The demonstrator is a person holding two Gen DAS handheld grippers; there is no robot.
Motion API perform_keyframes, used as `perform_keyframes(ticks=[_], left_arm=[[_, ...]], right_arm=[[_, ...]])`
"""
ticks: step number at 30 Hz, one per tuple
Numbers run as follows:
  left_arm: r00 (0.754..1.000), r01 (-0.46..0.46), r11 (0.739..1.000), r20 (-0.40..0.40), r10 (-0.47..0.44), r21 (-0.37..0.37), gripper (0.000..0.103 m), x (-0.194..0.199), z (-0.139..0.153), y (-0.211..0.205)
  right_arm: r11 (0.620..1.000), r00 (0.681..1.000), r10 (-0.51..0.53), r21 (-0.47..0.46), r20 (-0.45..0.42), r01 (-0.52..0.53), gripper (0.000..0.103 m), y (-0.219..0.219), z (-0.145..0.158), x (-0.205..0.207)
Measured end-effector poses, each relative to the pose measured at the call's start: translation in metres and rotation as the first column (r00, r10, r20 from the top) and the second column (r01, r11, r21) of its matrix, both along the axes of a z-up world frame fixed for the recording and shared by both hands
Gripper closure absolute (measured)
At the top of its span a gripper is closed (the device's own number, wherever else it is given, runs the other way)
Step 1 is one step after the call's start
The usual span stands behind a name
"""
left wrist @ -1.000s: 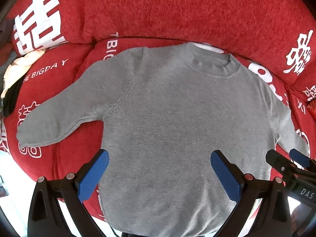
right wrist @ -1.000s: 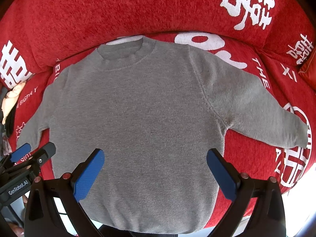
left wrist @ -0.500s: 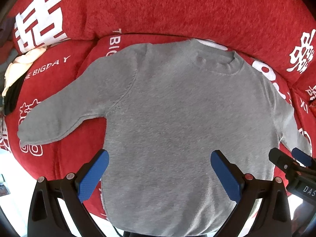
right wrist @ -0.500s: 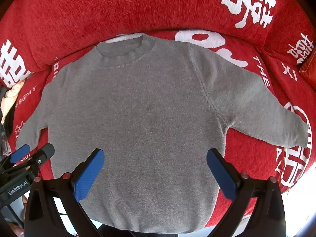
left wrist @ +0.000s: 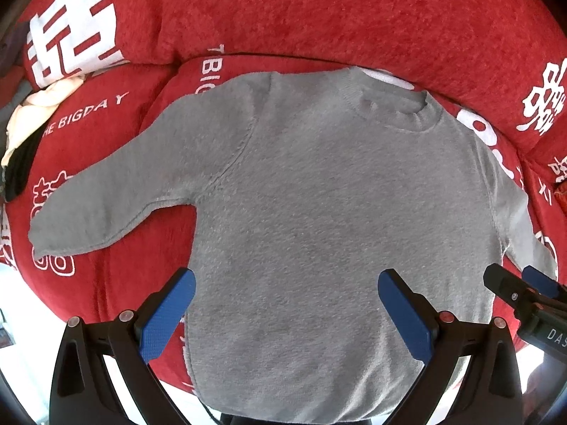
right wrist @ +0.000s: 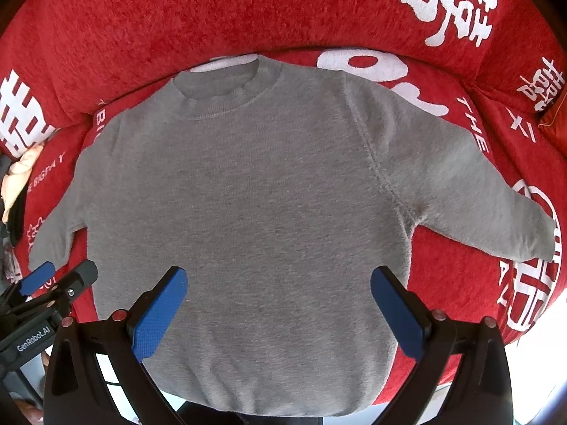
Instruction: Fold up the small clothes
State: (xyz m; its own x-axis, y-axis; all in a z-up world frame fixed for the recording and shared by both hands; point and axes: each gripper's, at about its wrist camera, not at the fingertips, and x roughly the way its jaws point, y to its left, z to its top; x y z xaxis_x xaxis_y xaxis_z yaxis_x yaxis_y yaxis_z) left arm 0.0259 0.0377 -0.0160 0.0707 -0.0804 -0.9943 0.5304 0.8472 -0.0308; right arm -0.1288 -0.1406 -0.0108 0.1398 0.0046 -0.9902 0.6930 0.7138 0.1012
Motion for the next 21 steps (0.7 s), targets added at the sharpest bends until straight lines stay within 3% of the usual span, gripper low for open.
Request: perform_keyframes(ticks=[8, 14, 17, 21], left_arm=[[0.999, -0.009, 1.0, -0.031, 0.008, -0.019, 0.0, 0.001, -0.006, 0.009], [0.997, -0.032, 0.996, -0.067, 0.026, -0.088, 0.0, 0.005, -0.006, 0.015], [0.991, -0.095, 0.982, -0.112, 0.077, -0.165, 0.0, 0.017, -0.006, 0.032], [0.968, -0.233, 0.944, -0.154, 0.201, -0.235, 0.0, 0.044, -0.011, 0.075]], right_arm=[[0.999, 0.998, -0.008, 0.048, 0.062, 0.005, 0.0, 0.004, 0.003, 0.001], [0.995, 0.989, -0.014, 0.096, 0.149, -0.001, 0.0, 0.008, 0.006, 0.004], [0.992, 0.991, -0.003, 0.128, 0.133, -0.014, 0.0, 0.016, 0.006, 0.01], [0.983, 0.995, 0.061, 0.17, 0.085, -0.074, 0.0, 0.033, 0.001, 0.026]])
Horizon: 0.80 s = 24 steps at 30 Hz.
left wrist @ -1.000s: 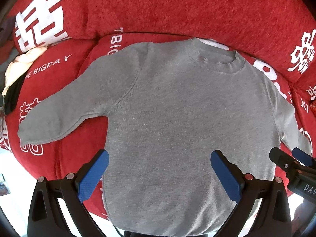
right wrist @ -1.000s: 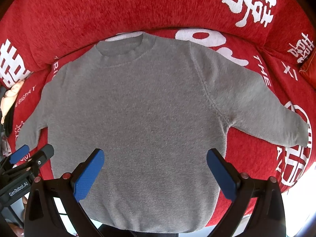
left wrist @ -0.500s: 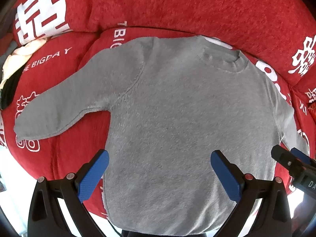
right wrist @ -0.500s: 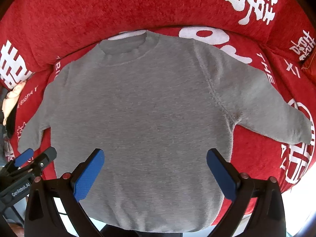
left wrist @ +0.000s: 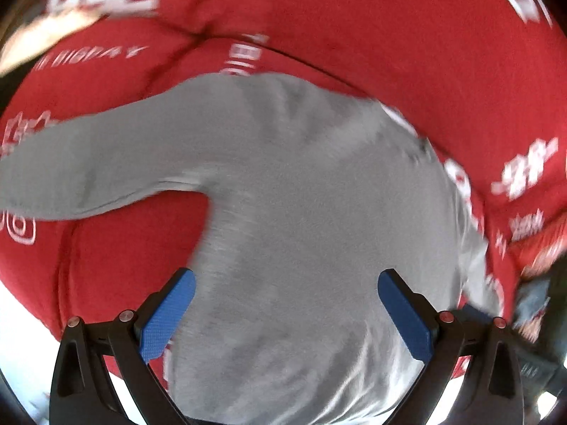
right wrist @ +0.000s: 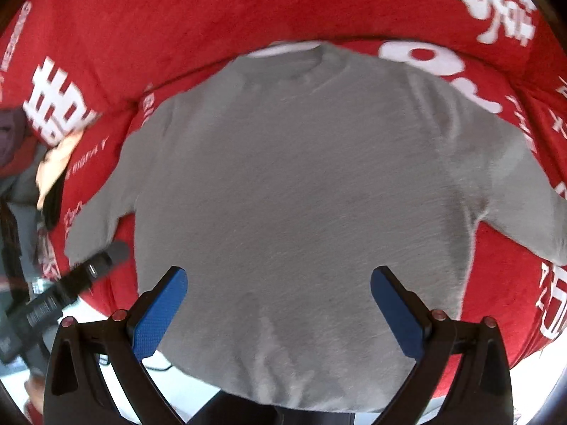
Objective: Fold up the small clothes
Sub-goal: 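Grasp the sweater sleeve cuff with the left gripper and fold it across the body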
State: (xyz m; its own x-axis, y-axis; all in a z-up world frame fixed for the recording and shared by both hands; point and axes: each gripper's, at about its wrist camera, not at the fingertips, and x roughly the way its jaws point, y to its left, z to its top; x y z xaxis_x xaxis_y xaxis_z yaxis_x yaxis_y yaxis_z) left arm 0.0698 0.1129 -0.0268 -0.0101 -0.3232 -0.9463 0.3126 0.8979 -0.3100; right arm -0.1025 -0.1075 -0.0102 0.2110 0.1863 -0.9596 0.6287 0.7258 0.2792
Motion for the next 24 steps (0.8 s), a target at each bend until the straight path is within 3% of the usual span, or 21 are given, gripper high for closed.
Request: perform_keyframes(ticks=[5, 9, 12, 15, 17, 21, 23, 24], left_arm=[[0.971, -0.241, 0.969, -0.008, 0.241, -0.054, 0.0, 0.043, -0.018, 0.084], [0.922, -0.388, 0.917, -0.025, 0.387, -0.094, 0.0, 0.068, -0.047, 0.15], [0.898, -0.441, 0.888, -0.08, 0.434, -0.132, 0.0, 0.078, -0.075, 0.178], [0.894, -0.447, 0.876, -0.117, 0.432, -0.178, 0.0, 0.079, -0.097, 0.186], [0.893, -0.449, 0.87, -0.116, 0.434, -0.202, 0.0, 0.081, -0.105, 0.186], [0.878, -0.477, 0.834, -0.111, 0.466, -0.278, 0.0, 0.084, -0.107, 0.188], [0.876, -0.477, 0.831, -0.078, 0.476, -0.284, 0.002, 0.083, -0.104, 0.189], [0.874, -0.478, 0.833, -0.057, 0.483, -0.277, 0.009, 0.083, -0.102, 0.19]], right_arm=[[0.998, 0.998, 0.062, 0.023, 0.027, -0.062, 0.0, 0.027, -0.003, 0.017], [0.991, 0.991, 0.123, 0.054, 0.056, -0.126, 0.0, 0.055, -0.011, 0.03], [0.986, 0.986, 0.151, 0.063, 0.075, -0.155, 0.0, 0.072, -0.022, 0.039], [0.98, 0.981, 0.179, 0.077, 0.076, -0.185, 0.0, 0.091, -0.034, 0.047], [0.974, 0.977, 0.199, 0.092, 0.075, -0.206, 0.0, 0.103, -0.041, 0.051], [0.962, 0.967, 0.246, 0.105, 0.067, -0.252, 0.0, 0.124, -0.052, 0.061], [0.958, 0.963, 0.26, 0.111, 0.071, -0.266, 0.0, 0.132, -0.054, 0.063], [0.956, 0.962, 0.264, 0.11, 0.071, -0.271, 0.0, 0.135, -0.054, 0.065]])
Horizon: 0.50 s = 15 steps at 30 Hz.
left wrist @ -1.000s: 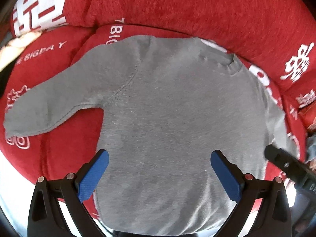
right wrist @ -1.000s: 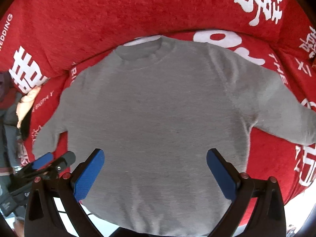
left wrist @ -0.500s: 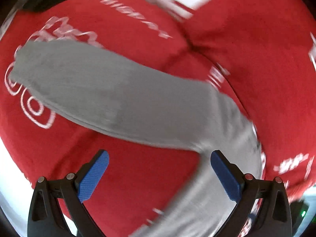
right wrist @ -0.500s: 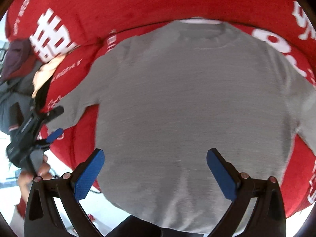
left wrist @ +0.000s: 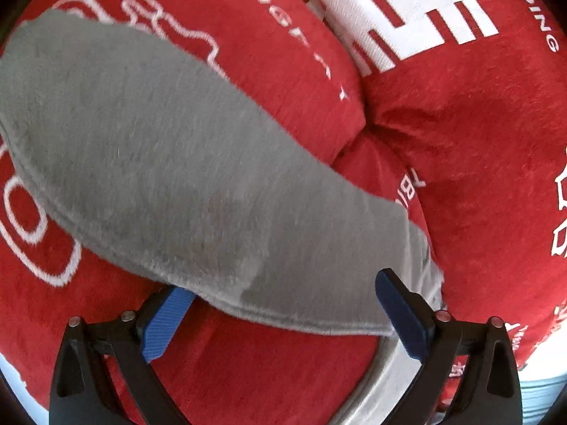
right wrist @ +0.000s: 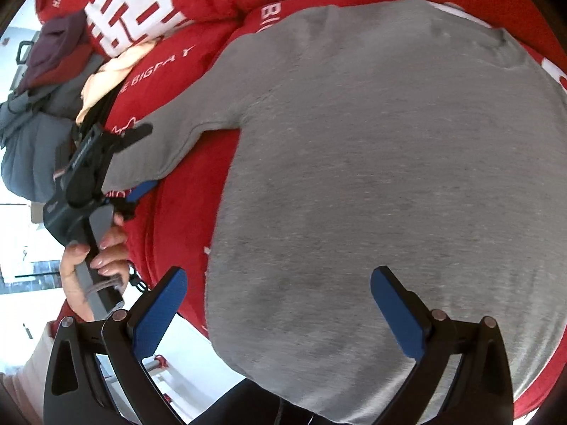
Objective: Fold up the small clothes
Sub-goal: 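Grasp the sweater sleeve cuff with the left gripper and fold it across the body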
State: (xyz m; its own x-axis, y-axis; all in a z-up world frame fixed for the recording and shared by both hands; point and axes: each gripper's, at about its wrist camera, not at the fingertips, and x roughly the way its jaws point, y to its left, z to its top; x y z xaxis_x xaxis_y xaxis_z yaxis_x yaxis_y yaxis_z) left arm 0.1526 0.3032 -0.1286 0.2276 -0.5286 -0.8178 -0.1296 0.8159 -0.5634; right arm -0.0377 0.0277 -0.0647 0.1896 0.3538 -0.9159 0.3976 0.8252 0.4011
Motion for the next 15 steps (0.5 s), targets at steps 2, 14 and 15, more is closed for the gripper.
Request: perform_keyframes(ticks=[2, 14, 15], left_arm=[[1.0, -0.013, 1.0, 0.004, 0.012, 0.024, 0.027, 0.001, 0.0, 0.001], [0.967, 0.061, 0.975, 0.229, -0.111, 0.212, 0.092, 0.003, 0.061, -0.02], [0.952, 0.085, 0.969, 0.268, -0.148, 0.233, 0.092, 0.004, 0.075, -0.032]], right_arm=[[1.0, 1.0, 0.007, 0.003, -0.004, -0.007, 0.0, 0.003, 0.0, 0.002], [0.999, 0.999, -0.038, 0.037, -0.012, 0.038, 0.0, 0.002, 0.002, -0.014], [0.998, 0.999, -0.052, 0.04, -0.011, 0.052, 0.0, 0.0, 0.003, -0.016]])
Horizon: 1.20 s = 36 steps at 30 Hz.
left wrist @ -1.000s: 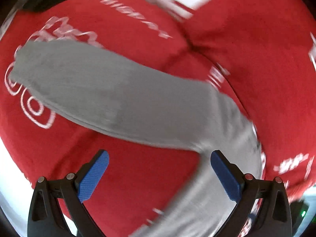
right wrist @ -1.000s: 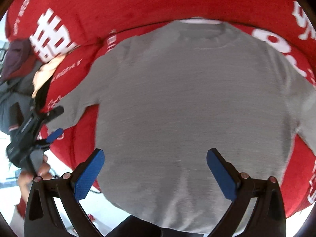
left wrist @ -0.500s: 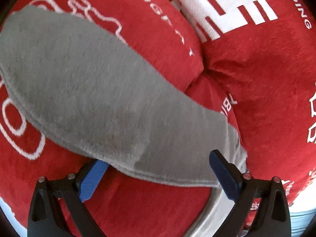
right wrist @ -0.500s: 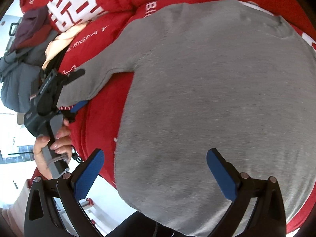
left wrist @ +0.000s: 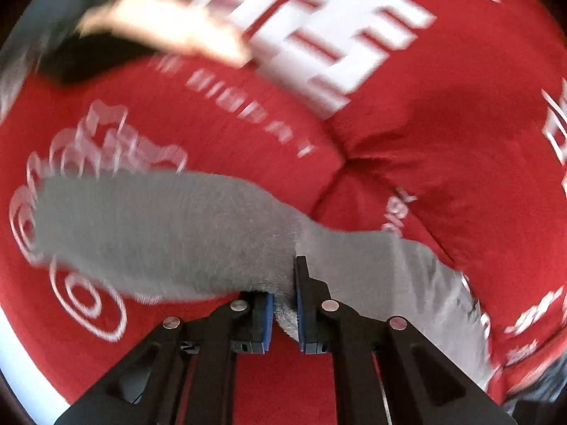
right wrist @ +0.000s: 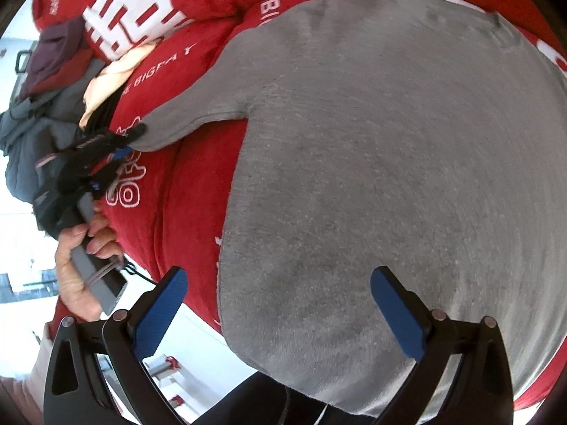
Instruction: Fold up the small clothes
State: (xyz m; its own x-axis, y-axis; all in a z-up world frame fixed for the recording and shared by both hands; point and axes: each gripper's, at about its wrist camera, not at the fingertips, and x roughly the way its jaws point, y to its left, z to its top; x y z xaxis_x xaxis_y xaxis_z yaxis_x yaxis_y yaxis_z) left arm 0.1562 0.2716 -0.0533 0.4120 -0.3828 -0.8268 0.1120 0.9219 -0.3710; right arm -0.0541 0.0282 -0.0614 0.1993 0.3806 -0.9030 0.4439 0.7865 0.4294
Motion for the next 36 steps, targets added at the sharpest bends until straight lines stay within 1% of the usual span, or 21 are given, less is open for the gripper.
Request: perform_keyframes(ticks=[2, 4, 6, 8, 11, 12, 15, 17, 19, 21, 22, 23, 24, 25, 27, 28, 30, 31, 32, 34, 36], left_arm=[[0.997, 0.054, 0.999, 0.052, -0.054, 0.01, 0.092, 0.0, 0.02, -0.017], [0.989, 0.108, 0.994, 0.103, -0.11, 0.022, 0.092, -0.003, 0.042, -0.04], [0.972, 0.174, 0.984, 0.156, -0.177, 0.032, 0.092, -0.01, 0.062, -0.073], [0.952, 0.241, 0.97, 0.188, -0.243, 0.035, 0.092, -0.019, 0.076, -0.104], [0.904, 0.362, 0.929, 0.217, -0.369, 0.072, 0.092, -0.043, 0.089, -0.164], [0.883, 0.409, 0.909, 0.214, -0.417, 0.081, 0.092, -0.054, 0.087, -0.187], [0.839, 0.505, 0.858, 0.182, -0.513, 0.092, 0.092, -0.08, 0.074, -0.242], [0.805, 0.56, 0.818, 0.147, -0.575, 0.134, 0.092, -0.101, 0.054, -0.278], [0.782, 0.594, 0.785, 0.101, -0.614, 0.173, 0.091, -0.119, 0.034, -0.302], [0.769, 0.616, 0.755, 0.038, -0.638, 0.224, 0.091, -0.138, 0.012, -0.321], [0.765, 0.622, 0.742, 0.008, -0.644, 0.248, 0.091, -0.143, 0.003, -0.325], [0.762, 0.627, 0.729, -0.021, -0.648, 0.275, 0.088, -0.149, -0.007, -0.328], [0.758, 0.633, 0.72, -0.037, -0.652, 0.286, 0.071, -0.151, -0.014, -0.326], [0.758, 0.633, 0.716, -0.046, -0.651, 0.293, 0.049, -0.154, -0.018, -0.325], [0.764, 0.618, 0.718, -0.032, -0.644, 0.32, 0.026, -0.157, -0.015, -0.316], [0.763, 0.615, 0.716, -0.022, -0.646, 0.33, 0.026, -0.159, -0.011, -0.312], [0.752, 0.625, 0.7, -0.024, -0.659, 0.347, 0.026, -0.162, 0.0, -0.299], [0.751, 0.625, 0.697, -0.028, -0.659, 0.352, 0.026, -0.161, 0.006, -0.29], [0.758, 0.615, 0.702, -0.026, -0.651, 0.359, 0.026, -0.16, 0.012, -0.28], [0.79, 0.578, 0.729, -0.029, -0.612, 0.367, 0.026, -0.152, 0.022, -0.253], [0.836, 0.528, 0.767, -0.062, -0.545, 0.366, 0.026, -0.137, 0.023, -0.22]], right_arm=[[1.0, 1.0, -0.025, 0.0, 0.013, 0.025, 0.0, -0.005, 0.004, -0.004], [0.998, 0.998, -0.054, -0.008, 0.032, 0.055, 0.0, -0.011, 0.01, -0.009], [0.995, 0.994, -0.096, -0.007, 0.046, 0.097, 0.0, -0.023, 0.016, -0.016], [0.991, 0.989, -0.134, -0.004, 0.053, 0.135, 0.0, -0.037, 0.022, -0.025], [0.984, 0.982, -0.179, -0.012, 0.066, 0.18, 0.0, -0.059, 0.031, -0.039], [0.981, 0.979, -0.193, -0.015, 0.067, 0.194, 0.0, -0.068, 0.032, -0.045], [0.969, 0.967, -0.245, -0.019, 0.069, 0.247, 0.0, -0.1, 0.034, -0.064], [0.958, 0.957, -0.282, -0.022, 0.07, 0.284, 0.0, -0.124, 0.033, -0.079], [0.949, 0.948, -0.314, -0.026, 0.057, 0.316, 0.0, -0.145, 0.029, -0.096], [0.943, 0.943, -0.328, -0.036, 0.047, 0.33, 0.0, -0.16, 0.025, -0.108], [0.941, 0.941, -0.335, -0.041, 0.04, 0.337, 0.0, -0.168, 0.023, -0.115], [0.939, 0.939, -0.341, -0.043, 0.035, 0.342, 0.0, -0.174, 0.021, -0.12], [0.935, 0.936, -0.351, -0.045, 0.027, 0.351, 0.0, -0.182, 0.016, -0.125], [0.933, 0.934, -0.356, -0.047, 0.022, 0.357, 0.0, -0.185, 0.014, -0.128], [0.93, 0.932, -0.363, -0.052, 0.012, 0.363, 0.0, -0.193, 0.009, -0.132], [0.931, 0.932, -0.361, -0.058, 0.011, 0.361, 0.0, -0.196, 0.008, -0.131], [0.933, 0.937, -0.349, -0.084, 0.02, 0.349, 0.0, -0.201, 0.011, -0.127], [0.936, 0.942, -0.334, -0.105, 0.03, 0.335, 0.0, -0.202, 0.015, -0.122], [0.939, 0.947, -0.318, -0.126, 0.043, 0.321, 0.0, -0.202, 0.019, -0.119], [0.948, 0.966, -0.244, -0.189, 0.086, 0.256, 0.0, -0.197, 0.034, -0.097], [0.956, 0.982, -0.139, -0.242, 0.132, 0.168, 0.0, -0.185, 0.048, -0.07]])
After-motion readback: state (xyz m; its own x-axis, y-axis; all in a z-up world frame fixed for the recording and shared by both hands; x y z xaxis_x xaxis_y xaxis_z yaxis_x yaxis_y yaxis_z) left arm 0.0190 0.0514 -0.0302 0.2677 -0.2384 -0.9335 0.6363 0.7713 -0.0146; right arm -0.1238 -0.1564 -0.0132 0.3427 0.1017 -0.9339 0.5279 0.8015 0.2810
